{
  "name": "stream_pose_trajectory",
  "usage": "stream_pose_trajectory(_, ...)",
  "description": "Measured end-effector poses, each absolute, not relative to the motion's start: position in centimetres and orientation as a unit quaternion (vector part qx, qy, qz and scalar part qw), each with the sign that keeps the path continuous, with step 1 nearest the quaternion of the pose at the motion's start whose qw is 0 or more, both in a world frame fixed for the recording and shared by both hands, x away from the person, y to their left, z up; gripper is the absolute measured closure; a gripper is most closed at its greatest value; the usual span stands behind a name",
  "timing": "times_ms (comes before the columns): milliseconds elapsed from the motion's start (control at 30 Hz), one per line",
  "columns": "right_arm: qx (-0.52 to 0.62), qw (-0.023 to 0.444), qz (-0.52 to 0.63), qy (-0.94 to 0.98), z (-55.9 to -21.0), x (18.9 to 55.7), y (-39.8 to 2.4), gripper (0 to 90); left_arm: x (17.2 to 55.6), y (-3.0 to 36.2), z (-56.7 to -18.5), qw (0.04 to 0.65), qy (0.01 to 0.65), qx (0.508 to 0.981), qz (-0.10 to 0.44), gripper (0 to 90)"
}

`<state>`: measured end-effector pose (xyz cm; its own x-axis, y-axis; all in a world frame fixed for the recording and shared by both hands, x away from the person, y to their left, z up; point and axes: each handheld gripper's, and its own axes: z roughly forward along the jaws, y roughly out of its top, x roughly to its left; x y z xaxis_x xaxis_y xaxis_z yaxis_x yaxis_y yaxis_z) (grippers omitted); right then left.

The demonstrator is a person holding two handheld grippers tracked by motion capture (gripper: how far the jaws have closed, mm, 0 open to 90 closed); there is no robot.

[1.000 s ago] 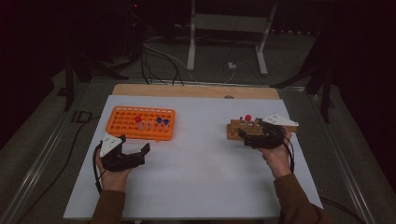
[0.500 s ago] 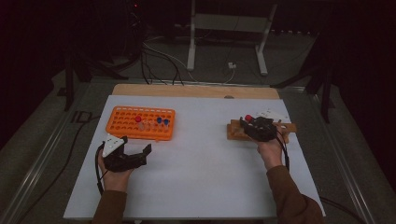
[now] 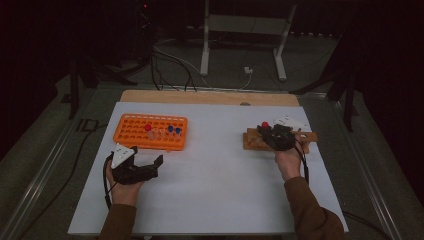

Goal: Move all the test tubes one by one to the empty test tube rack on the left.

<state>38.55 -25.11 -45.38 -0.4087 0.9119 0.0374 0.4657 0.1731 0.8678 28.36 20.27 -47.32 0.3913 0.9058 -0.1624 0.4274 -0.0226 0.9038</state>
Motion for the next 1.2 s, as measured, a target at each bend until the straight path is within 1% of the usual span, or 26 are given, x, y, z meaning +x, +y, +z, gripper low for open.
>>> stream_pose_trajectory(267, 0.463, 0.281, 0.442, 0.715, -43.8, 37.8, -25.2, 74.7, 28.4, 20.0, -47.4, 0.494, 0.494, 0.674, 0.242, 0.3)
stream_pose_trajectory(600, 0.452, 0.287, 0.468, 0.703, -41.3, 37.0, -25.7, 74.7, 28.4, 19.5, -47.3, 0.49, 0.488, 0.68, 0.244, 0.3)
stream_pose_trajectory(800, 0.435, 0.293, 0.482, 0.702, -39.6, 36.3, -25.7, 74.7, 28.4, 18.5, -46.8, 0.49, 0.474, 0.689, 0.245, 0.3)
stream_pose_trajectory(1000, 0.417, 0.276, 0.495, 0.71, -39.0, 35.3, -24.9, 74.7, 28.8, 16.4, -46.0, 0.49, 0.445, 0.708, 0.245, 0.3)
stream_pose_trajectory(1200, 0.398, 0.251, 0.502, 0.726, -39.4, 34.1, -23.5, 74.6, 29.1, 13.9, -45.6, 0.489, 0.415, 0.726, 0.248, 0.6)
